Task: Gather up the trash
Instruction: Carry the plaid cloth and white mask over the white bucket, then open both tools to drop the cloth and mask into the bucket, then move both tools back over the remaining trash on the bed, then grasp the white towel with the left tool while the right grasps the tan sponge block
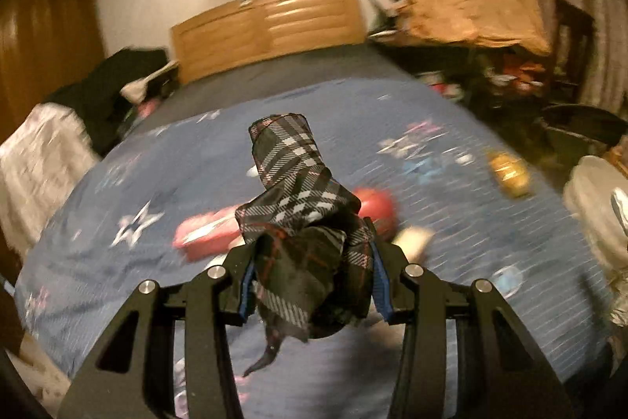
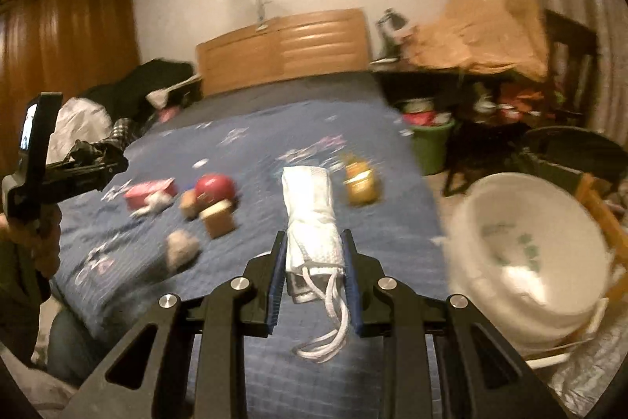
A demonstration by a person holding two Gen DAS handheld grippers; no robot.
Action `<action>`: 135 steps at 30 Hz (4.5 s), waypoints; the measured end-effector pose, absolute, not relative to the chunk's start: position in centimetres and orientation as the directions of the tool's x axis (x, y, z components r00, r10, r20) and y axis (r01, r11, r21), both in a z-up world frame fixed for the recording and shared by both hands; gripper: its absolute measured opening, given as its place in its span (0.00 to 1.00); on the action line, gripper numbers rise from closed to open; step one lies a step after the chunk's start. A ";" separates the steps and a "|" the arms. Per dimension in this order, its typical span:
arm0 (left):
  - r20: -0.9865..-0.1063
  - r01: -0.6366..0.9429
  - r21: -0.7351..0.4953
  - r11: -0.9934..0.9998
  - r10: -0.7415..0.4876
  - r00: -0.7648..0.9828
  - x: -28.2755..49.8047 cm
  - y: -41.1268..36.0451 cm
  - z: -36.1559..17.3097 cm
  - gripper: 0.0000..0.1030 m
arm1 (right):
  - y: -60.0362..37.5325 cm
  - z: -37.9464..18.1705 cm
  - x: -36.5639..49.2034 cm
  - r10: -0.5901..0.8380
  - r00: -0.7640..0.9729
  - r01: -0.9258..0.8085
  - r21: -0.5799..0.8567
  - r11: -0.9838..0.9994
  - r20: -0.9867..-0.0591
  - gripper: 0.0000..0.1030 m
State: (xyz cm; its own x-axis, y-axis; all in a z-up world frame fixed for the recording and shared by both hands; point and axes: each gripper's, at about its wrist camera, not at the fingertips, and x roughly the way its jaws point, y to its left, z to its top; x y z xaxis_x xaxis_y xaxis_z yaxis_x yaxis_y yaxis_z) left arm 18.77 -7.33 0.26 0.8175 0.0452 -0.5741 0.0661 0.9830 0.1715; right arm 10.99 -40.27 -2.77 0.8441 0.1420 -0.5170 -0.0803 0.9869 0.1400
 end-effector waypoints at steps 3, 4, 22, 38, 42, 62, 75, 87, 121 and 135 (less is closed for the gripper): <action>-0.561 0.158 0.180 0.971 -0.031 0.827 19.8 -12.4 1.2 0.42 | -44.4 -1.4 10.3 0.073 0.857 0.002 0.146 0.989 -0.509 0.27; -0.559 0.193 0.181 0.964 -0.060 0.827 20.1 -14.3 1.5 0.42 | -45.5 -1.1 10.1 0.055 0.859 0.024 0.148 0.989 -0.509 0.27; -0.610 0.620 0.141 0.772 -0.426 0.668 22.1 -40.1 0.4 0.42 | -64.4 2.3 7.4 -0.178 0.807 0.318 0.161 0.934 -0.563 0.27; -0.697 0.707 0.152 0.691 -0.432 0.572 23.3 -46.7 -4.2 0.43 | -67.4 -2.1 12.4 -0.143 0.754 0.338 0.192 0.921 -0.642 0.27; -0.708 0.708 0.148 0.691 -0.426 0.564 23.6 -46.8 -4.7 0.43 | -67.5 -2.9 12.8 -0.137 0.746 0.342 0.198 0.919 -0.652 0.27; -0.718 0.728 0.000 0.685 -0.507 0.477 25.7 -46.7 -5.5 0.80 | -68.6 -5.0 15.1 -0.161 0.731 0.376 0.195 0.906 -0.663 0.57; -0.662 0.659 0.047 0.751 -0.470 0.584 23.8 -43.6 -4.4 0.83 | -66.1 -3.7 13.2 -0.215 0.784 0.363 0.150 0.920 -0.582 0.57; -0.476 0.346 0.040 0.938 -0.286 0.831 20.9 -26.8 -1.0 0.91 | -53.7 -1.4 8.4 -0.277 0.941 0.288 0.034 0.957 -0.193 0.81; -0.690 -0.100 -0.119 0.988 -0.010 0.723 25.4 7.1 -8.3 0.72 | -28.3 -7.0 17.2 0.158 0.882 -0.165 0.023 0.986 -0.445 0.92; -0.812 -0.126 -0.127 0.984 -0.030 0.583 31.1 6.7 -13.6 0.54 | -27.5 -8.3 18.3 0.211 0.827 -0.216 0.052 0.975 -0.521 0.92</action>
State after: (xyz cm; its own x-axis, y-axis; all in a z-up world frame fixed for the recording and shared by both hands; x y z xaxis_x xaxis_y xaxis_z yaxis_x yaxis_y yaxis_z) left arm 31.09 6.72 -13.65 0.5835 -0.0303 -0.8116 -0.1257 0.9839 -0.1271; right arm 18.31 -27.49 -8.33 0.8269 0.2106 -0.5214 -0.2156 0.9751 0.0518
